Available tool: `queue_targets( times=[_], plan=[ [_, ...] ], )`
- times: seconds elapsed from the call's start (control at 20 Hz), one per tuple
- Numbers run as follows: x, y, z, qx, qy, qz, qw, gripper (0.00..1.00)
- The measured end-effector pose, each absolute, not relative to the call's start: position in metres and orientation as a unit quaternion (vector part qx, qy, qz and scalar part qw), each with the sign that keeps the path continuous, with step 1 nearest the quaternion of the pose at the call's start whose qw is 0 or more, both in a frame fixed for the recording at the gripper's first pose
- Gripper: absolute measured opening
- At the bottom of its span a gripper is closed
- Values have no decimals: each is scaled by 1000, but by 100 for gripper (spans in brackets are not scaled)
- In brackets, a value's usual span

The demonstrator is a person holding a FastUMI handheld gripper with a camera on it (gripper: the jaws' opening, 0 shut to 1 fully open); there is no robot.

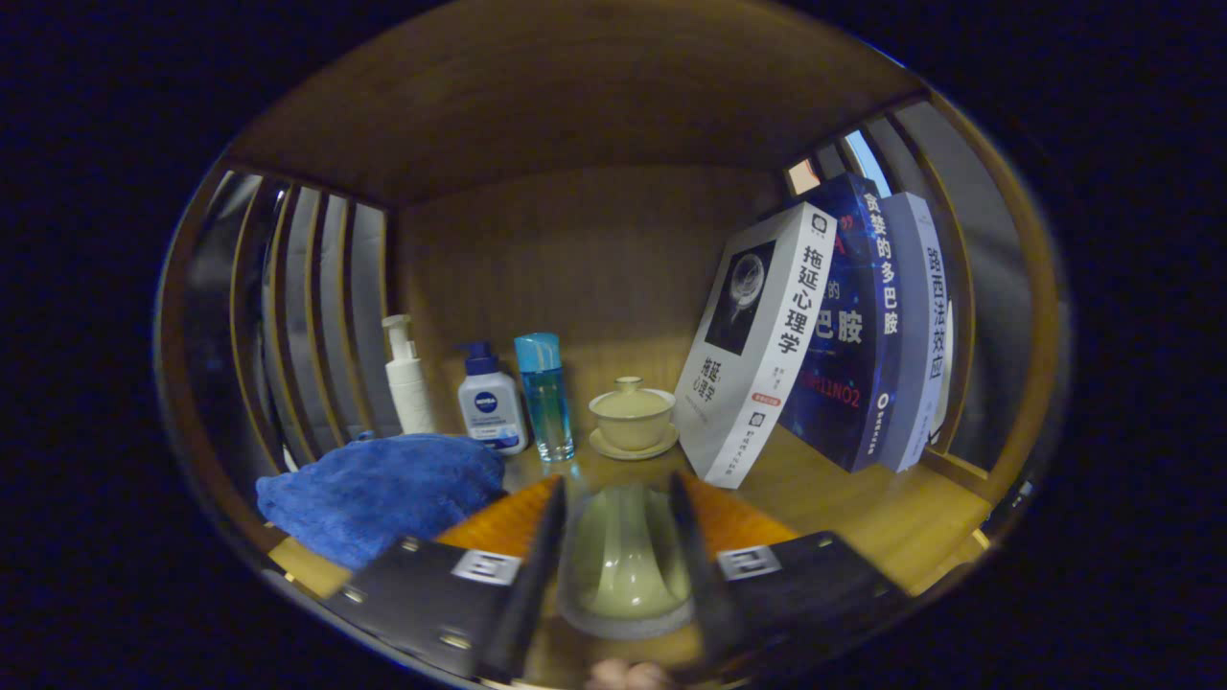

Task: Pull open the drawer, take out the items inside it, and place them on the countertop above the cabinet.

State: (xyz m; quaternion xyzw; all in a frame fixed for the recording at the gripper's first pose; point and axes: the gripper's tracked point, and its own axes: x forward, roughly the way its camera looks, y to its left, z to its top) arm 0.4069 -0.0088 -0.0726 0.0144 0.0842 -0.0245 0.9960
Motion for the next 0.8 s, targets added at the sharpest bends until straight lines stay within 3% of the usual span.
queue_targets(
  times=[0.15,0.8],
  plan=[
    [376,-12,-47,40,54,-43,997,97],
    [174,-2,-17,28,27,-29,999,99]
  ],
)
